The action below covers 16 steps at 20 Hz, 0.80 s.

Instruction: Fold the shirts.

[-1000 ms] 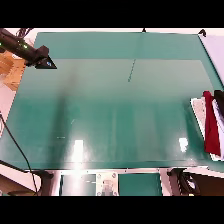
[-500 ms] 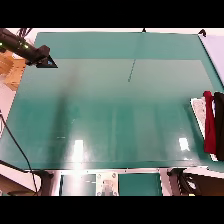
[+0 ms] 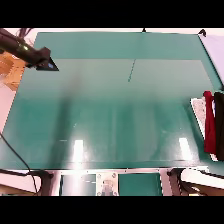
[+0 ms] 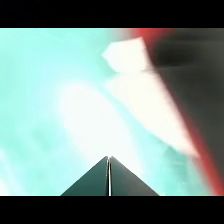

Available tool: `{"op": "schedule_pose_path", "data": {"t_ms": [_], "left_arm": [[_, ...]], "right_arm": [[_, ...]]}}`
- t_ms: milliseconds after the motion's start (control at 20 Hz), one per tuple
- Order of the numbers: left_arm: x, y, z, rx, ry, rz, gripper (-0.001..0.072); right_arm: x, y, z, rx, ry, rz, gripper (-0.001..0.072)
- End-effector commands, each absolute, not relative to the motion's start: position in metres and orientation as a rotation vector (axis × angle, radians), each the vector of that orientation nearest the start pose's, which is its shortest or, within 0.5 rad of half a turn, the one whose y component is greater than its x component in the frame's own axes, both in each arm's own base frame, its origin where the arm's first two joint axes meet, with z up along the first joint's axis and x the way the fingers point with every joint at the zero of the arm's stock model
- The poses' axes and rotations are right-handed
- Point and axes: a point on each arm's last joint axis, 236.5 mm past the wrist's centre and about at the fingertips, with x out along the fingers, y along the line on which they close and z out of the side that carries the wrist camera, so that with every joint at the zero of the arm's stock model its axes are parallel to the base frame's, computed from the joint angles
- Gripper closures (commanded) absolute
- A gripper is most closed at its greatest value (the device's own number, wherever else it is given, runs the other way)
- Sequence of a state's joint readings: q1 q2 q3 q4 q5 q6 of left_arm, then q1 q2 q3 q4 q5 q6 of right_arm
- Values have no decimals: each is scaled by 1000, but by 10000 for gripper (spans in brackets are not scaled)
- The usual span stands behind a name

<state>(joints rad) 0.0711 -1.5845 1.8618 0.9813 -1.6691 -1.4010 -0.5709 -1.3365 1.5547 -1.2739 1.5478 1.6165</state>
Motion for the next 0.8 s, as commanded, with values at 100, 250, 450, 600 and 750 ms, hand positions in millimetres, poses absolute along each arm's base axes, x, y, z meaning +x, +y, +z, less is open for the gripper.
{"op": "schedule_pose_path", "data": {"t_ms": [100, 250, 450, 600, 750], "left_arm": [[341, -152, 93, -249, 1360, -636, 684], [293, -161, 67, -253, 1401, -637, 684], [278, -156, 55, -257, 1399, -611, 683], [260, -157, 55, -258, 1470, -640, 683], [254, -158, 56, -262, 1493, -651, 683]], "right_arm": [[334, 24, 55, 437, 1318, 72, 694], [280, 82, 11, 408, 1368, 168, 694], [255, 116, -6, 382, 1344, 251, 693], [244, 126, -9, 364, 1380, 283, 694], [244, 126, -8, 365, 1380, 282, 694]]}}
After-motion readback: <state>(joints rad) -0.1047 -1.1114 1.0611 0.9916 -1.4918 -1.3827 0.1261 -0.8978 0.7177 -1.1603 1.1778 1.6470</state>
